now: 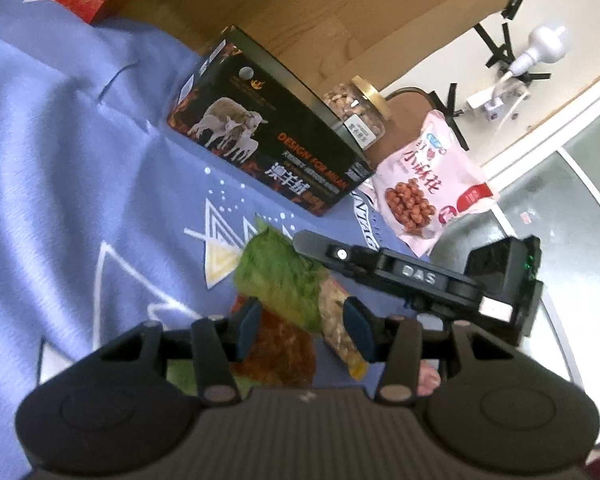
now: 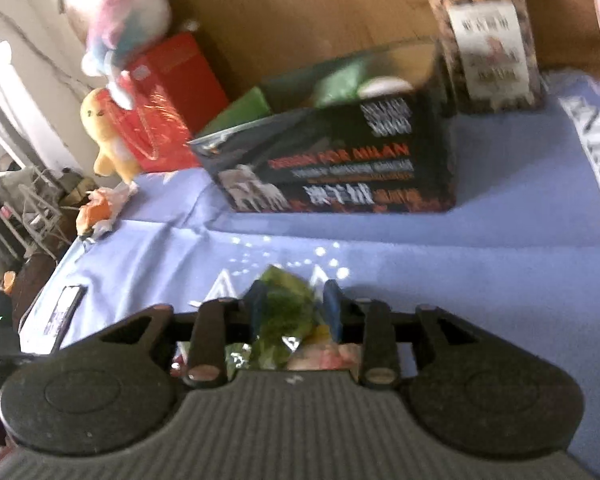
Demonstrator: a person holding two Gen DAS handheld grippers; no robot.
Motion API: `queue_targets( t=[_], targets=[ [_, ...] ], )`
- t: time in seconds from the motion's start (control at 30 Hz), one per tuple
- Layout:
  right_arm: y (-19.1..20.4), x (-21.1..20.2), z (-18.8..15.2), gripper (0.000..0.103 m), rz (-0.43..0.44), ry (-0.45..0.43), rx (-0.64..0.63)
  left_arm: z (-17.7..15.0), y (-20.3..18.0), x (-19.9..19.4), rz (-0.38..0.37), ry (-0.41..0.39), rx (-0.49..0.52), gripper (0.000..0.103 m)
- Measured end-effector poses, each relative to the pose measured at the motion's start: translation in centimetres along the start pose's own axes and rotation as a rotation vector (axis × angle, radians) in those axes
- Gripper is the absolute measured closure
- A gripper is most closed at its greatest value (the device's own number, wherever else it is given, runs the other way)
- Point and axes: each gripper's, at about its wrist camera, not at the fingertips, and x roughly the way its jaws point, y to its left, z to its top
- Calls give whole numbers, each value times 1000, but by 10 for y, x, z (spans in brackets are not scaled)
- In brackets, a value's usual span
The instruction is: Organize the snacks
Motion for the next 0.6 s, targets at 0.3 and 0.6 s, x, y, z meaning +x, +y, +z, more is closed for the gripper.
queue_targets(
  t=[0.3,0.6],
  targets=[
    [-6,-5,-18,77,194,14,121,9,7,18,8,4,-30,75],
    [-2,2,-18,82,213,23,136,18,18,9,72,-47,-52,63]
  ],
)
